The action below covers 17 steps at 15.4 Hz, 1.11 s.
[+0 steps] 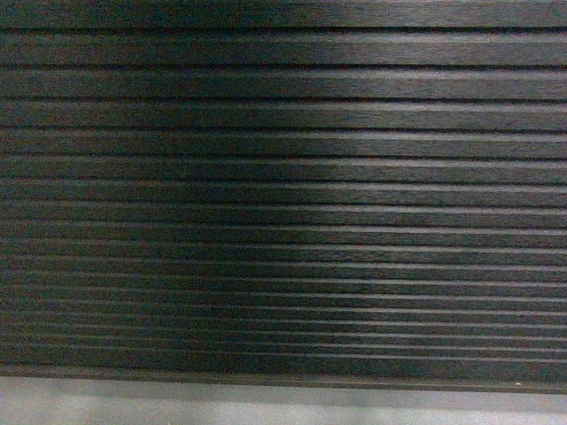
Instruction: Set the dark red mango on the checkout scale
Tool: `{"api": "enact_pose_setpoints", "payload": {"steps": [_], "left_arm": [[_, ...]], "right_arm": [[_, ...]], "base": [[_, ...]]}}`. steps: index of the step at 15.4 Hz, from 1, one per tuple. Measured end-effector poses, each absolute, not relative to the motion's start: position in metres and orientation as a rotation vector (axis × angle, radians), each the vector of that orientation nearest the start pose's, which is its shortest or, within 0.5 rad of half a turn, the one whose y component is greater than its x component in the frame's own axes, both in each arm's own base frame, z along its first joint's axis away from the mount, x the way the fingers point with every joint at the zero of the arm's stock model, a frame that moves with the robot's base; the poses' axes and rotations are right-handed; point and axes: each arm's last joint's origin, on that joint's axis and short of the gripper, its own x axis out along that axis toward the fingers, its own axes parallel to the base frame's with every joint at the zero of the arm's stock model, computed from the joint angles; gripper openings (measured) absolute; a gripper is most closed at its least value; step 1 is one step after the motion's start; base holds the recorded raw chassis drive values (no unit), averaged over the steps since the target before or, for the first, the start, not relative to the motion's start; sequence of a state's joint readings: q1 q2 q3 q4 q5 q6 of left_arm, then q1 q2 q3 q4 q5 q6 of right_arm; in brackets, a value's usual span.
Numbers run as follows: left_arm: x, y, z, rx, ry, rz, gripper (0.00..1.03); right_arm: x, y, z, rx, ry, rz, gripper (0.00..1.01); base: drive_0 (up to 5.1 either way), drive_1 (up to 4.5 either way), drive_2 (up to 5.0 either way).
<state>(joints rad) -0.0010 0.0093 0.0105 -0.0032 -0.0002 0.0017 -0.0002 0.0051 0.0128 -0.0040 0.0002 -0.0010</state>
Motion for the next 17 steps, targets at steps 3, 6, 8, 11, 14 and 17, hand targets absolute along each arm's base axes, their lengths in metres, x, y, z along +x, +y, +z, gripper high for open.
{"api": "enact_pose_setpoints", "payload": {"steps": [3, 6, 8, 11, 14, 17], "left_arm": [[0.0976, -0.0001, 0.1660, 0.002, 0.002, -0.001, 0.98], [0.0976, -0.0001, 0.1660, 0.002, 0.002, -0.001, 0.98], [0.0976, -0.0001, 0.1658, 0.002, 0.004, -0.001, 0.98], [0.0976, -0.0001, 0.1659, 0.002, 0.003, -0.002, 0.98], [0.0976, -0.0001, 0.1661, 0.002, 0.002, -0.001, 0.98], [0.0976, -0.0001, 0.1661, 0.002, 0.001, 0.000, 0.98]], "right_arm": [[0.0972, 0.0000, 0.1670, -0.001, -0.003, 0.000, 0.98], [0.0972, 0.0000, 0.1670, -0.001, -0.003, 0.000, 0.98], [0.0972, 0.0000, 0.1668, -0.001, -0.001, 0.000, 0.98], [0.0972, 0.0000, 0.1670, -0.001, -0.002, -0.001, 0.98], [0.0972, -0.0001, 0.1671, 0.000, -0.004, -0.002, 0.98], [0.0972, 0.0000, 0.1670, -0.002, -0.003, 0.000, 0.98]], "base": [[0.0, 3.96, -4.0], [0.0, 3.96, -4.0], [0.0, 3.96, -4.0], [0.0, 3.96, -4.0], [0.0, 3.96, -4.0], [0.0, 3.96, -4.0]]}}
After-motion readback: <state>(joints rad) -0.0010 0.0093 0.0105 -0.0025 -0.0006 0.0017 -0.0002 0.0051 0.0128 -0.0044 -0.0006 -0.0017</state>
